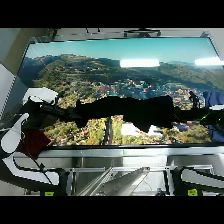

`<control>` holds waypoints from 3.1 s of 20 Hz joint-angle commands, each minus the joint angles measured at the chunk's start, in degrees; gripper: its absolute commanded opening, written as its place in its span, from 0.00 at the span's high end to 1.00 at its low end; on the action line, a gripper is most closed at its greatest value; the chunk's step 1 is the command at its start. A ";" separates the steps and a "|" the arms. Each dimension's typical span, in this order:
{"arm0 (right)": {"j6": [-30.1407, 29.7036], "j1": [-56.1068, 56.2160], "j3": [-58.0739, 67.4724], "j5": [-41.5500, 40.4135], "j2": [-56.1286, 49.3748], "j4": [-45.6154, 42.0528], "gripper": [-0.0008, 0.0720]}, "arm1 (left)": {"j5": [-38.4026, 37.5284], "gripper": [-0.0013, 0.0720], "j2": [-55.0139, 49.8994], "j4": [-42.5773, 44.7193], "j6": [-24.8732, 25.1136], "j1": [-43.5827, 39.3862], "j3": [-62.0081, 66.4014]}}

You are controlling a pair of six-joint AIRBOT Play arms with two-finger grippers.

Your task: Fold the shirts.

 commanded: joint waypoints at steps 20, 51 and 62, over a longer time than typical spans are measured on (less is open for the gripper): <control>10.14 13.40 2.73 -8.52 3.17 -2.62 0.49 | -1.14 0.96 0.00 0.33 0.17 -0.02 0.83; -2.73 6.08 30.01 -15.67 -10.45 28.04 0.59 | -1.75 0.96 0.00 0.52 0.42 -0.02 0.83; 15.78 -4.42 1.62 8.07 9.70 -10.49 0.47 | -1.73 0.96 0.00 0.44 0.37 -0.02 0.83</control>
